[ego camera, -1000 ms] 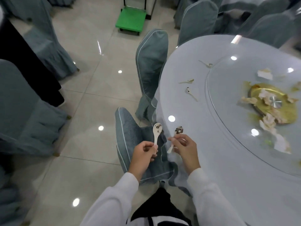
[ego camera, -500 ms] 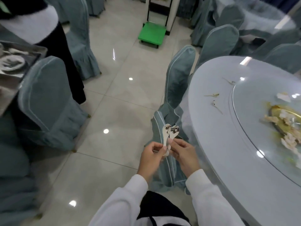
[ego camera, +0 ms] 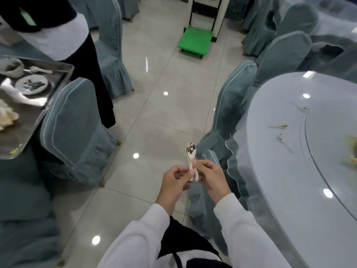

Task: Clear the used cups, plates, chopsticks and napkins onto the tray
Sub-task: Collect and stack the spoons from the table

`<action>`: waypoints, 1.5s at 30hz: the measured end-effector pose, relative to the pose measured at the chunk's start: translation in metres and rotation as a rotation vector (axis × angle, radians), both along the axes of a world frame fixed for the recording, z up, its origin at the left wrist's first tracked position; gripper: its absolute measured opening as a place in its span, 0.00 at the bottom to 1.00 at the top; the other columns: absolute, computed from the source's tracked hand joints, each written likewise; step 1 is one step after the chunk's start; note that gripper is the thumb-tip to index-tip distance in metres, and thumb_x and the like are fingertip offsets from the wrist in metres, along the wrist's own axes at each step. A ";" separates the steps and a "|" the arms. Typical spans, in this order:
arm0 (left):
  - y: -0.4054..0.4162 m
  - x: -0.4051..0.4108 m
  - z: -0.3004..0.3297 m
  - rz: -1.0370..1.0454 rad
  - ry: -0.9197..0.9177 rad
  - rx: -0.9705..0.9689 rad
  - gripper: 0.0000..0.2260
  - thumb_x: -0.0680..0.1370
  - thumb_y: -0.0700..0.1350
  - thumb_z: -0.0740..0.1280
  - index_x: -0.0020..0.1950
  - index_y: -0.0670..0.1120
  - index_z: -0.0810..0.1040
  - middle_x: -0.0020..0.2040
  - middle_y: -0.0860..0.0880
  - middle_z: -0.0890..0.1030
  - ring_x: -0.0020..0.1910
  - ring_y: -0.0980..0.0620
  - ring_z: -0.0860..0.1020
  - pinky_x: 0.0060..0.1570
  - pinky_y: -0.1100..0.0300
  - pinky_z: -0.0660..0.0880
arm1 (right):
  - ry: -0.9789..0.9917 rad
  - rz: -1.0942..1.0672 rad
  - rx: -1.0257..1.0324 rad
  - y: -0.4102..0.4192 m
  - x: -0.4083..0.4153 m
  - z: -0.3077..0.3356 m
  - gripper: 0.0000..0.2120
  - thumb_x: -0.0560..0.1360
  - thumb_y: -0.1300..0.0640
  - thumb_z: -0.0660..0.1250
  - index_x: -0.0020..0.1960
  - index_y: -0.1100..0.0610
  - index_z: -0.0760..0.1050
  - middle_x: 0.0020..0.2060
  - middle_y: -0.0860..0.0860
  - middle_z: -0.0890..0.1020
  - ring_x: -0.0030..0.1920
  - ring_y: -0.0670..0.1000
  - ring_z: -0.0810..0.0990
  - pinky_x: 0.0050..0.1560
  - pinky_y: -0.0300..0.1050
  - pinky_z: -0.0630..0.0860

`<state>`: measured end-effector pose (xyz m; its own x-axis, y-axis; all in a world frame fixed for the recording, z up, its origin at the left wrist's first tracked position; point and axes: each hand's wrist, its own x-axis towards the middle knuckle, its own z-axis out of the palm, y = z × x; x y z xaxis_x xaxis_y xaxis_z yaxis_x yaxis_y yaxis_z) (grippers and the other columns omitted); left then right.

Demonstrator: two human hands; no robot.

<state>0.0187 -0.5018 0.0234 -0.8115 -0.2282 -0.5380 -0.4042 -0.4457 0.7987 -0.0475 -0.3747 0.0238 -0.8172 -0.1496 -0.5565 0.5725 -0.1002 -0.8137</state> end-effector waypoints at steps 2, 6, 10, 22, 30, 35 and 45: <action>-0.015 -0.021 -0.004 -0.001 -0.008 0.007 0.09 0.77 0.42 0.78 0.53 0.40 0.82 0.42 0.48 0.87 0.42 0.50 0.86 0.43 0.59 0.82 | -0.026 0.005 -0.007 -0.016 -0.022 -0.005 0.12 0.75 0.57 0.78 0.53 0.63 0.81 0.39 0.57 0.80 0.38 0.53 0.76 0.44 0.48 0.73; -0.046 -0.075 -0.008 -0.013 -0.023 0.058 0.10 0.75 0.41 0.79 0.52 0.40 0.82 0.44 0.44 0.87 0.44 0.48 0.85 0.49 0.55 0.84 | -0.099 0.013 -0.043 -0.050 -0.078 -0.015 0.07 0.77 0.60 0.76 0.48 0.60 0.79 0.36 0.56 0.80 0.34 0.51 0.78 0.37 0.43 0.75; -0.068 -0.135 -0.005 -0.060 -0.065 0.082 0.11 0.76 0.40 0.79 0.53 0.39 0.79 0.47 0.38 0.86 0.44 0.45 0.86 0.53 0.52 0.84 | -0.172 0.005 -0.099 -0.073 -0.133 -0.021 0.07 0.76 0.58 0.77 0.48 0.57 0.79 0.32 0.52 0.79 0.33 0.50 0.78 0.33 0.41 0.74; -0.058 -0.282 -0.004 -0.446 -0.112 0.148 0.09 0.80 0.42 0.74 0.58 0.40 0.83 0.52 0.41 0.87 0.49 0.48 0.86 0.49 0.60 0.82 | -0.170 -0.222 -0.173 -0.039 -0.230 -0.021 0.17 0.79 0.51 0.74 0.61 0.63 0.84 0.46 0.55 0.85 0.42 0.50 0.81 0.43 0.41 0.77; -0.021 -0.361 -0.024 -0.764 -0.020 -0.187 0.06 0.81 0.44 0.73 0.55 0.43 0.84 0.45 0.45 0.89 0.45 0.49 0.87 0.48 0.58 0.79 | -0.115 -0.520 -0.126 -0.002 -0.268 -0.026 0.07 0.79 0.58 0.74 0.46 0.62 0.83 0.39 0.59 0.83 0.38 0.52 0.82 0.43 0.44 0.78; -0.008 -0.435 -0.037 -0.940 0.050 -0.272 0.06 0.80 0.44 0.75 0.51 0.42 0.86 0.42 0.48 0.89 0.41 0.57 0.86 0.40 0.69 0.76 | -0.085 -0.641 -0.050 0.004 -0.317 -0.034 0.13 0.79 0.60 0.74 0.52 0.72 0.82 0.43 0.64 0.84 0.43 0.57 0.84 0.46 0.48 0.82; 0.009 -0.561 -0.042 -1.211 0.056 -0.153 0.05 0.80 0.43 0.74 0.51 0.40 0.85 0.45 0.43 0.89 0.49 0.46 0.88 0.58 0.54 0.83 | -0.125 -0.856 0.038 0.025 -0.399 -0.029 0.12 0.82 0.55 0.69 0.57 0.62 0.85 0.49 0.59 0.88 0.47 0.57 0.88 0.43 0.43 0.80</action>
